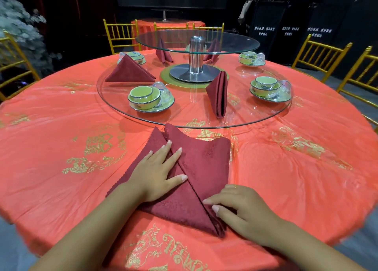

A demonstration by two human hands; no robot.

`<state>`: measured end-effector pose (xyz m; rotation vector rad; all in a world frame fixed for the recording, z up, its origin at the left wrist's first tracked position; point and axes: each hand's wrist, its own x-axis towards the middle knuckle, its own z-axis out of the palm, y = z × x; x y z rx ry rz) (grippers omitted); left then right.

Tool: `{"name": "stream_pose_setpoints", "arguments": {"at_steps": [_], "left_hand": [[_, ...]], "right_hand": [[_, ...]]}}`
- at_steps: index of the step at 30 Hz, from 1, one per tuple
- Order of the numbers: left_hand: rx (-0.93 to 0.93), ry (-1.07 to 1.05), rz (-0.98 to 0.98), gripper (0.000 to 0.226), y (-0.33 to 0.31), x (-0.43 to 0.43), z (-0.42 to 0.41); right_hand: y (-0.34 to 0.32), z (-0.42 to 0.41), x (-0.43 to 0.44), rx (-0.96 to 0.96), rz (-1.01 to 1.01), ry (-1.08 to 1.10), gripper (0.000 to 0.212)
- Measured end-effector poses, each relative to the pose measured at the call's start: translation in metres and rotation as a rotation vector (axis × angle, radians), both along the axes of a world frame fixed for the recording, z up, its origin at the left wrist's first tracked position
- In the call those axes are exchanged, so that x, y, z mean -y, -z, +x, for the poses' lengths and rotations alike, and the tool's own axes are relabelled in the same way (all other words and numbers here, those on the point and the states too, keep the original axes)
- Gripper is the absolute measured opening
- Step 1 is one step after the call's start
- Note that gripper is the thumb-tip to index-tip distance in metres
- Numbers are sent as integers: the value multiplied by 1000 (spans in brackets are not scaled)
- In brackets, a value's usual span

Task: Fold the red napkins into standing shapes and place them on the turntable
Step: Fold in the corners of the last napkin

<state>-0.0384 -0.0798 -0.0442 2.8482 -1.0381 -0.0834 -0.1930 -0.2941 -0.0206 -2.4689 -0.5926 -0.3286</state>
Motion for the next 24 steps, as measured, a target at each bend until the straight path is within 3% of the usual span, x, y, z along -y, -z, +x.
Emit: {"name": "stream_pose_setpoints", "arguments": {"at_steps": [5,12,18,24], "left_hand": [[-17,-94,49,98,1,1,0],[-45,-176,72,84,2,5,-2],[-57,-204,28,86,-1,9,-3],[-2,-132,-30,87,-6,17,-6]], "right_hand": [[1,2,5,60,-83,9,29],[8,2,11,-192,-319,-38,49],[-1,-1,0,-238,-442,3,74],[-3,-11,-4,-64,-659,75,63]]}}
